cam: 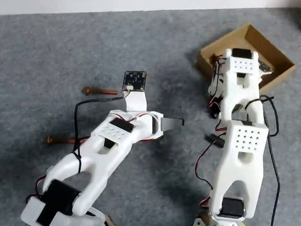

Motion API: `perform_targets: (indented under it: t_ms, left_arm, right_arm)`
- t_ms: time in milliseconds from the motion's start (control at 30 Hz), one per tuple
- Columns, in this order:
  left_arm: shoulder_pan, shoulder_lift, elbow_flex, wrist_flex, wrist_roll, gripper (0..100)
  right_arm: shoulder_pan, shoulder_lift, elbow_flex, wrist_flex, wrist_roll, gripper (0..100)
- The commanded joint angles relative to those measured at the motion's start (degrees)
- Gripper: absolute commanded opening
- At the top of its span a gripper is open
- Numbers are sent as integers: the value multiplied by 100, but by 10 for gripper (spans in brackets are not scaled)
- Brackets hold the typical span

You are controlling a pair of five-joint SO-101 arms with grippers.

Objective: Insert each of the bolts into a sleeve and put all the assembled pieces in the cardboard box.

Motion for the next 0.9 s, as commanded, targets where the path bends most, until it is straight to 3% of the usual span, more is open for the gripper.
perform_targets:
  t_ms: [0, 133, 433, 567, 867]
  left_arm:
    - [-48, -75, -286, -88, 44, 442]
    - [-75, -40, -514, 44, 615, 442]
    - [-532, -22, -1578, 1899, 1266, 442]
    - [-796, -22, -1613, 1952, 1996, 442]
    - [-1464, -22, -1982, 2022, 2303, 442]
  right_arm:
    - [-13, -154, -277, 171, 457, 5]
    - [-163, -163, -242, 180, 791, 5]
    - [-374, -259, 163, 189, 1231, 5]
    - [-558, -716, 796, 189, 1231, 5]
    - [-1314, -2062, 2510, 163, 1284, 5]
